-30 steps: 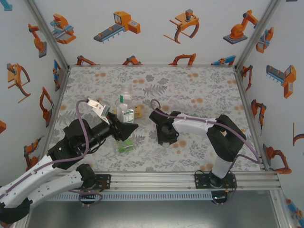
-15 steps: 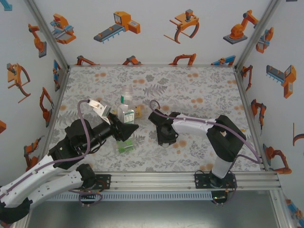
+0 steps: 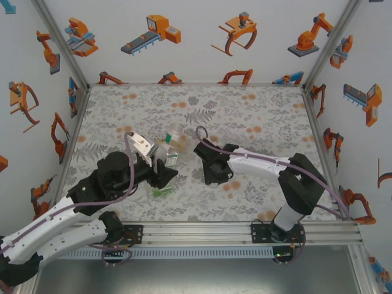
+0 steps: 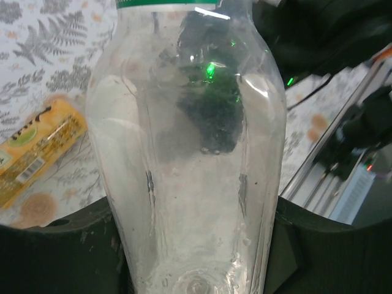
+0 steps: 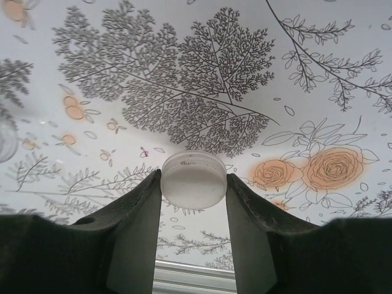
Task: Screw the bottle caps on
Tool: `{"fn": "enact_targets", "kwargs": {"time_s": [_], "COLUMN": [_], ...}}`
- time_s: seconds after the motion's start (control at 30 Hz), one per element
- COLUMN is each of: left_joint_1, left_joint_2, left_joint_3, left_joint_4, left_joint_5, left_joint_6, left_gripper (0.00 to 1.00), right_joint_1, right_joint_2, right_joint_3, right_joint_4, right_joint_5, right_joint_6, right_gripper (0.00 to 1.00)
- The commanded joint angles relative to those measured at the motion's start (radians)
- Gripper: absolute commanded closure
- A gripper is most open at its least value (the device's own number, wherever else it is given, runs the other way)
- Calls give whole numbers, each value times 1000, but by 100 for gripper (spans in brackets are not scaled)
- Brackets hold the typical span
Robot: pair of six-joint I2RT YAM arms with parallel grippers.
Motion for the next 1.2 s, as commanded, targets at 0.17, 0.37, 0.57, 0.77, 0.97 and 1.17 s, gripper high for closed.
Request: {"fn": "enact_targets", "kwargs": {"time_s": [0.17, 0.37, 0.57, 0.77, 0.97, 1.17], "left_joint_1": [5, 5, 5, 5, 5, 4], "left_joint_2": [33, 77, 93, 125, 174, 193], "left_joint_3": [30, 53, 56, 52, 101, 146], "left_joint_4": [-191, -289, -314, -305, -340, -322], "left_joint_5": [104, 135, 203, 266, 315, 378], "left_joint_6": [283, 444, 565, 674, 722, 709], "left_gripper": [100, 100, 100, 100, 100, 100], "right_joint_1": [1, 1, 1, 1, 1, 1], "right_joint_2": [-131, -240, -449, -636, -742, -809], "right_joint_3": [4, 3, -75, -78, -20, 4], "right_joint_4": [-43, -67, 58, 75, 48, 102], "right_joint_5": [-18, 0, -78, -231, -444, -595], "right_joint_6": [-97, -171, -347, -580, -748, -850], "right_gripper": [65, 67, 68, 69, 69, 69]}}
